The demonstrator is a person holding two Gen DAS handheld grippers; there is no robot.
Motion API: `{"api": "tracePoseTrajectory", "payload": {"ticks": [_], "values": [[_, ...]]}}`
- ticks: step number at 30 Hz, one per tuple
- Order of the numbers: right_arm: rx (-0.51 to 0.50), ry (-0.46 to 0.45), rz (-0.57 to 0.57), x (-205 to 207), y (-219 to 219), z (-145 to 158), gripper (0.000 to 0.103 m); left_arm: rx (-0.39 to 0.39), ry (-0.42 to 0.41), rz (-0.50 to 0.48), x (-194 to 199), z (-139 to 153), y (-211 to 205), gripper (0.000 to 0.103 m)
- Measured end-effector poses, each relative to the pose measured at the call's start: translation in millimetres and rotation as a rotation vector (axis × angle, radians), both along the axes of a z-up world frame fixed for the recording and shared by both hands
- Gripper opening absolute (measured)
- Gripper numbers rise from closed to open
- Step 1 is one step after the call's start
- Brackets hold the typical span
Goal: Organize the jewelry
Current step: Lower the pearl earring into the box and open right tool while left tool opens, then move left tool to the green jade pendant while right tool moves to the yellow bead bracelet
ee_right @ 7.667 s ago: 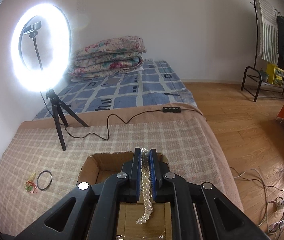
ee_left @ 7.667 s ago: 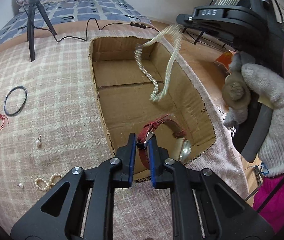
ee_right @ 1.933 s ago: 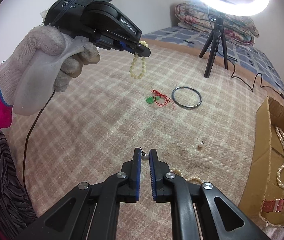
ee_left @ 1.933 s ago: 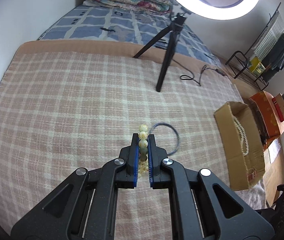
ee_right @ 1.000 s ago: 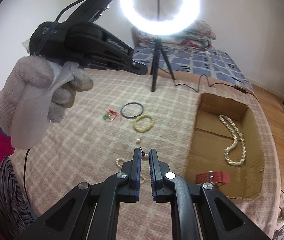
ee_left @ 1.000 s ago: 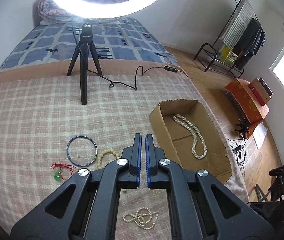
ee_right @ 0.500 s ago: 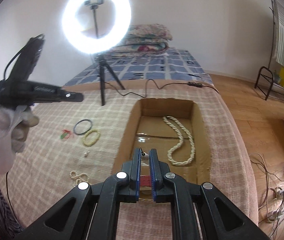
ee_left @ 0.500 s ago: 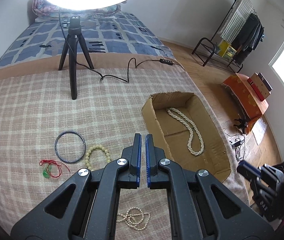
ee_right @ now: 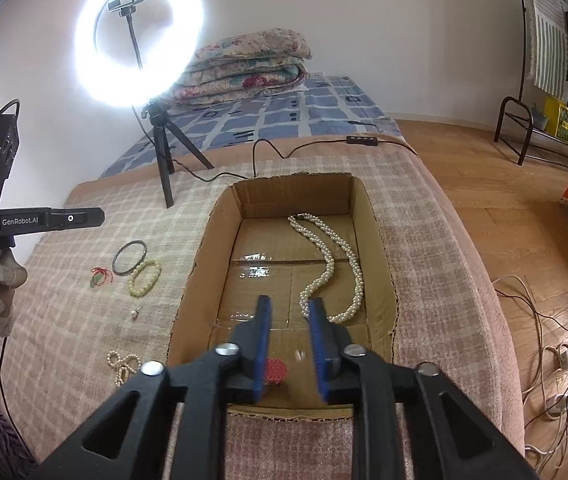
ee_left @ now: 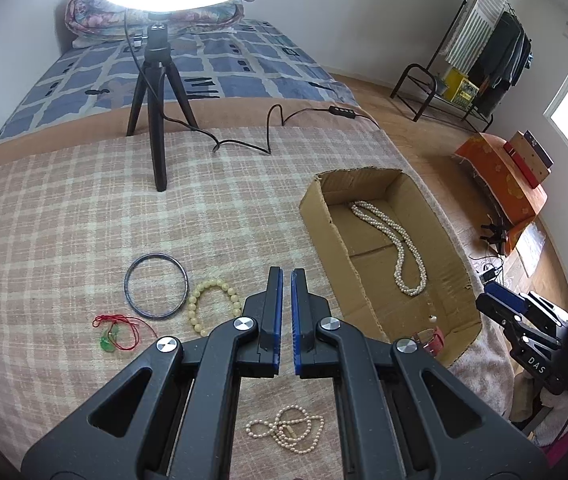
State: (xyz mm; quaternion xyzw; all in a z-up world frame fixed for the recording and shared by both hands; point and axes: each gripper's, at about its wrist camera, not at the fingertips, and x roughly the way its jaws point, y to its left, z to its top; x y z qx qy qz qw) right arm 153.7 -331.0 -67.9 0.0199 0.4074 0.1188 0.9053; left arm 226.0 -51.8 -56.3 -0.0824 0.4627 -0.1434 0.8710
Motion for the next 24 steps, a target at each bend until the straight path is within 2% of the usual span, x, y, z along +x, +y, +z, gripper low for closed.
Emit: {"api": "tracePoseTrajectory", "payload": {"ticks": [3,5,7,8,9,10,11,16,24], "values": [[-0.01,-0.007,-0.013,-0.5,1.2,1.9,0.039,0.004,-0.007,0.007,-1.3,1.0,7.5,0.002],[-0.011,-0.018,-0.02,-1.3,2.3,4.5,0.069,0.007,-0.009,0.012,-2.2,2.1,14.3,0.002],[-0.004,-0.043,-0.024,-4.2,4.1,8.9,0.084,0.01,-0.013,0.029,-3.8,3.2,23.9,0.004],[-0.004,-0.054,-0.028,-5.5,5.7,11.3,0.088,0.013,-0.015,0.04,-4.5,3.6,29.8,0.012],[-0.006,-0.059,-0.032,-5.7,7.3,12.8,0.089,0.012,-0.017,0.051,-4.8,4.0,34.6,0.018],[-0.01,-0.061,-0.036,-5.4,9.4,14.4,0.091,0.007,-0.022,0.063,-5.5,4.9,40.6,0.033],[-0.008,-0.061,-0.038,-5.3,11.1,15.5,0.093,0.001,-0.024,0.071,-5.6,5.4,45.8,0.04],[-0.007,-0.06,-0.044,-2.8,23.2,17.5,0.098,0.017,-0.035,0.105,-9.1,10.9,72.0,0.04],[-0.029,-0.076,-0.026,0.6,51.0,24.7,0.098,0.043,-0.012,0.178,-11.7,5.9,115.5,0.04]]}}
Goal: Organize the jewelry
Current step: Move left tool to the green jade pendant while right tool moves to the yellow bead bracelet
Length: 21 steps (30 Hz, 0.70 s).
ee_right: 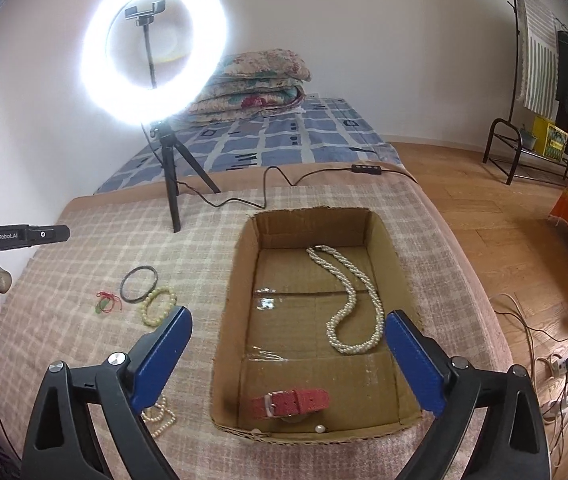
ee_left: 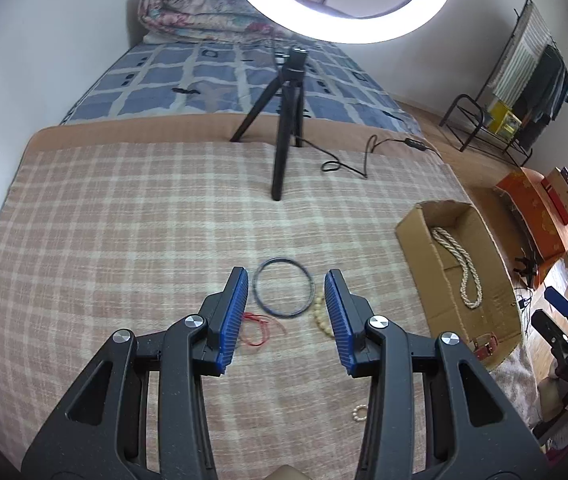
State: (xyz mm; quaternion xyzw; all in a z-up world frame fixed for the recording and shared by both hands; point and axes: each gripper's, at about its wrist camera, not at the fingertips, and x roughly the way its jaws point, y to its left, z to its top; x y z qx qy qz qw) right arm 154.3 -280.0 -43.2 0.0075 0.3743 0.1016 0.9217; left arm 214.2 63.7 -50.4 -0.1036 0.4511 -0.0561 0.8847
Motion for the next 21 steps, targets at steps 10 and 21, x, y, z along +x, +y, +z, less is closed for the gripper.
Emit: {"api": "tracePoseTrajectory", "payload": {"ticks": [10,21], "values": [[0.04,0.022,0.075,14.2,47.7,-1.1,0.078,0.017,0.049,0.003,-5.3,-19.8,22.7,0.04],[0.076,0.143,0.179,39.9,106.8,-31.1,0.047,0.028,0.121,-0.033,-7.5,-55.3,33.0,0.039]]}}
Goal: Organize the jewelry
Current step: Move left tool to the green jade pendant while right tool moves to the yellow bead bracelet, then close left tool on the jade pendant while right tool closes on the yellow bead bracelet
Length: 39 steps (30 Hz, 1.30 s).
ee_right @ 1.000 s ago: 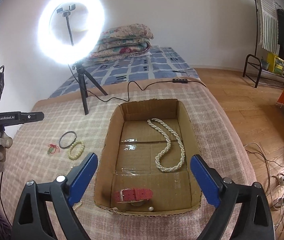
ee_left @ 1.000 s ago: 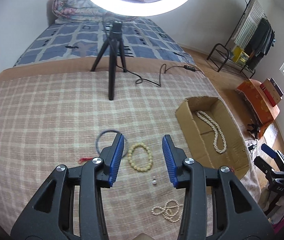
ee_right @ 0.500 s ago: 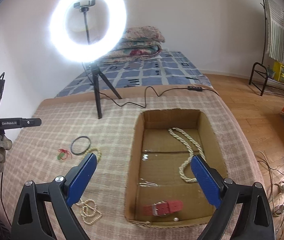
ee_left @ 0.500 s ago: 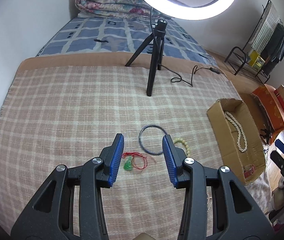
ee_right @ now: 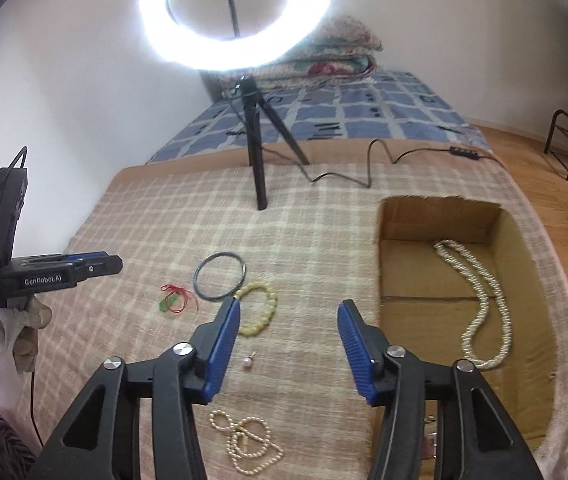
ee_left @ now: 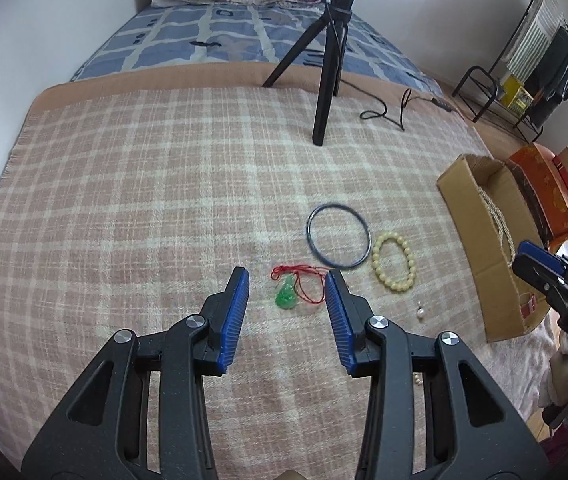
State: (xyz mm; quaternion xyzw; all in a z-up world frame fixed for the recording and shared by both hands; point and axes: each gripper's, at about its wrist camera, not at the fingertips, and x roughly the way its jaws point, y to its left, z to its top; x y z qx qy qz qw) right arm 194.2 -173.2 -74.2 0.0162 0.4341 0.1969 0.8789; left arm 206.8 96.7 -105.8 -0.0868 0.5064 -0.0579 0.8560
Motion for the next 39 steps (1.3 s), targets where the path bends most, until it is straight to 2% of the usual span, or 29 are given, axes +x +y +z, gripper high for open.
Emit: {"api": "tracePoseTrajectory", "payload": {"ticks": [2,6,17,31,36,39], "values": [[0.008,0.025,0.002,5.9,7.5,-6.7,0.043,-0.001,0.015,-0.01,0.8,-6.6,-0.2,0.032],[0.039,0.081,0.003,18.8,22.9,-21.1,0.04,-0.002,0.041,-0.033,2.3,-19.3,-2.4,0.032],[0.022,0.21,-0.01,41.4,42.0,-62.0,0.034,0.028,0.11,-0.095,4.2,-56.4,-12.3,0.032],[-0.003,0.246,-0.04,61.8,48.1,-82.1,0.03,0.104,0.114,-0.13,23.6,-75.4,-27.7,0.029],[-0.066,0.256,-0.028,68.2,54.8,-92.9,0.028,0.115,0.111,-0.138,25.0,-79.2,-30.0,0.028],[-0.089,0.26,-0.018,69.6,55.9,-99.6,0.026,0.133,0.102,-0.147,25.6,-80.1,-34.0,0.022]]}}
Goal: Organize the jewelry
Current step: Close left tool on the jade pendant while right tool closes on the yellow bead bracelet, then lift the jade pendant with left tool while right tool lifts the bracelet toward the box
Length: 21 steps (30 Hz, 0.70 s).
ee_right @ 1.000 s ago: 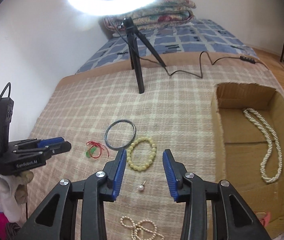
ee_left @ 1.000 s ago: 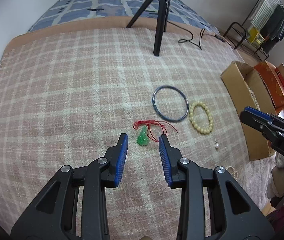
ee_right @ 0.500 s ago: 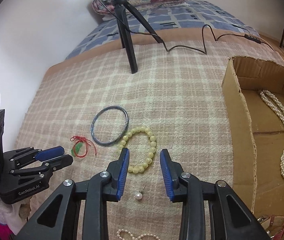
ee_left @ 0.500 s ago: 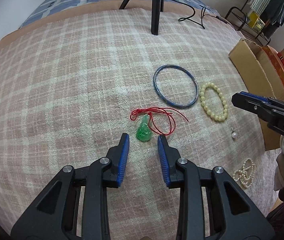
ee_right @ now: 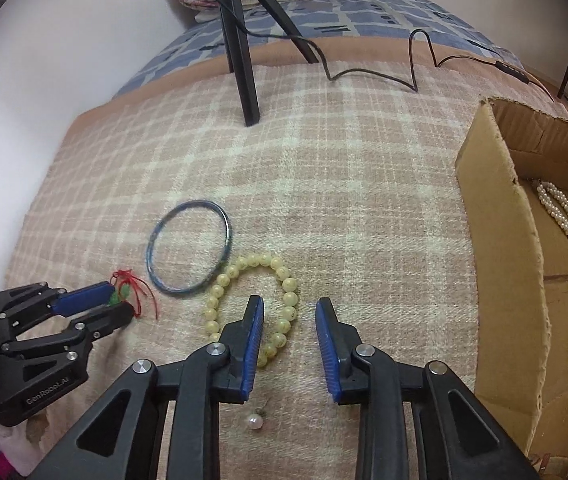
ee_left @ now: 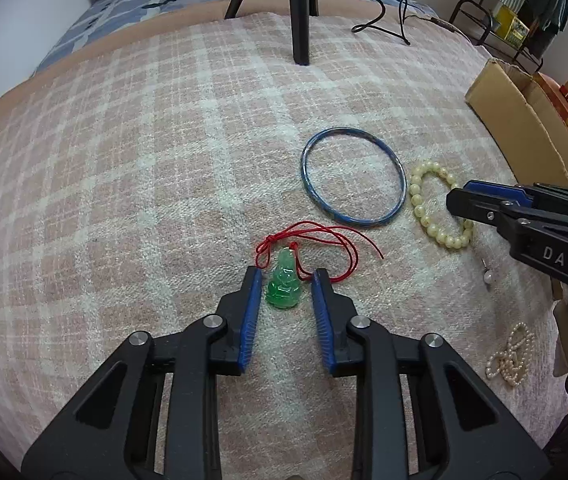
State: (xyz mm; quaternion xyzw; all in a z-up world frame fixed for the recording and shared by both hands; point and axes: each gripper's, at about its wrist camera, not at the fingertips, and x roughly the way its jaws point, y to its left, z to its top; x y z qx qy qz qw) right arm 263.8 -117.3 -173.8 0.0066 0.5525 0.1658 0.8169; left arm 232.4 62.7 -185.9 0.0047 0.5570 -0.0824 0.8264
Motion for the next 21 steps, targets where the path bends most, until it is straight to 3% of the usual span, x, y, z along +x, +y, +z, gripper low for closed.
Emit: {"api": "tracePoseTrajectory", "payload": {"ticks": [2,4,8,21], "values": [[-0.018,-0.006,0.01,-0.1,2.0,-2.7,0.026,0.017,-0.007,-0.01,-0.2,-0.5,-3.2,0.015],[-0.042,-0.016,0.021,0.2,5.5,-3.1,0.024,0.038,-0.015,-0.019,-0.9,-0.5,-7.3,0.015],[-0.07,-0.039,0.04,0.0,12.0,-3.8,0.009,0.034,-0.02,-0.01,-1.5,-0.3,-6.2,0.015],[-0.003,-0.086,0.049,-2.6,11.4,20.4,0.005,-0.002,-0.071,0.039,-6.1,32.2,6.0,0.015]]}}
